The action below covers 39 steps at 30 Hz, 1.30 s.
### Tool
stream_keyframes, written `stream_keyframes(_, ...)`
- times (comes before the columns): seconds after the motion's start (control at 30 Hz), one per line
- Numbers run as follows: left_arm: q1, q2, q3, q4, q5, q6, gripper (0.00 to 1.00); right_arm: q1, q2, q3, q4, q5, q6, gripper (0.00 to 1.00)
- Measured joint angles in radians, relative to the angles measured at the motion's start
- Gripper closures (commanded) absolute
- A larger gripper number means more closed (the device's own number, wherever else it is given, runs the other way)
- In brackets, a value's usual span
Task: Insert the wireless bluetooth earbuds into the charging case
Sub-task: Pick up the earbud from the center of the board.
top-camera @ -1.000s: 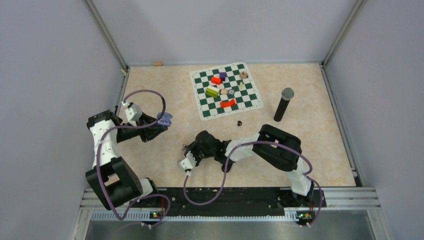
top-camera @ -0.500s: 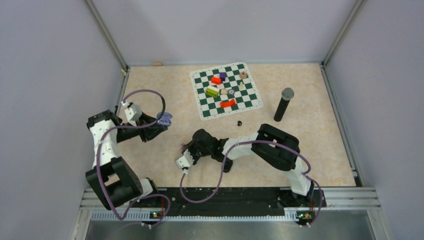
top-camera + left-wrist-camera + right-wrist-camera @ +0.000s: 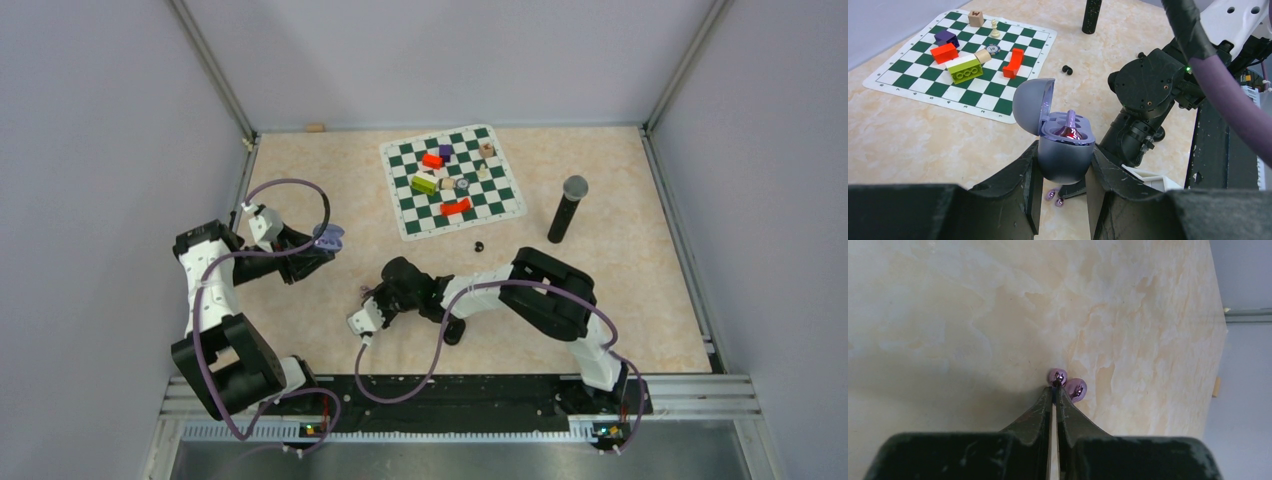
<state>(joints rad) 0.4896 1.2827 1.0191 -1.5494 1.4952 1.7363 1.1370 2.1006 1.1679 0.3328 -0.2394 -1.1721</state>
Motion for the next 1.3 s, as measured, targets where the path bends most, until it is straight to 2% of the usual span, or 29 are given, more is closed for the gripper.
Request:
stream_keyframes(0.3, 0.001, -0.005, 0.000, 0.000, 0.000, 0.000, 1.00, -0.004, -0.013, 0.005, -0.029, 0.011, 0.039, 1.00)
stream_keyframes(0.47, 0.001, -0.012, -0.003, 0.000, 0.004, 0.002, 1.00, -0.042, -0.109, -0.024, -0.200, -0.034, 0.116, 1.00)
stream_keyframes(0.7, -0.025, -0.020, -0.016, 0.000, 0.002, 0.026, 1.00, -0.154, -0.347, -0.054, -0.432, -0.162, 0.296, 1.00)
stream_keyframes(0.87, -0.124, -0.021, -0.016, 0.000, -0.031, 0.054, 1.00, -0.223, -0.491, -0.052, -0.533, -0.274, 0.465, 1.00)
stream_keyframes(1.0, -0.217, 0.014, 0.007, -0.006, -0.079, 0.078, 1.00, -0.297, -0.529, -0.049, -0.599, -0.396, 0.599, 1.00)
stream_keyframes(1.17, -0.312, 0.121, 0.105, -0.005, -0.152, 0.073, 1.00, -0.425, -0.567, -0.049, -0.638, -0.571, 0.754, 1.00)
stream_keyframes(1.23, -0.345, 0.156, 0.156, 0.031, -0.178, 0.019, 1.00, -0.467, -0.586, -0.049, -0.629, -0.632, 0.815, 1.00)
stream_keyframes(1.3, -0.385, 0.162, 0.181, 0.173, -0.229, -0.146, 1.00, -0.505, -0.601, -0.049, -0.613, -0.686, 0.874, 1.00)
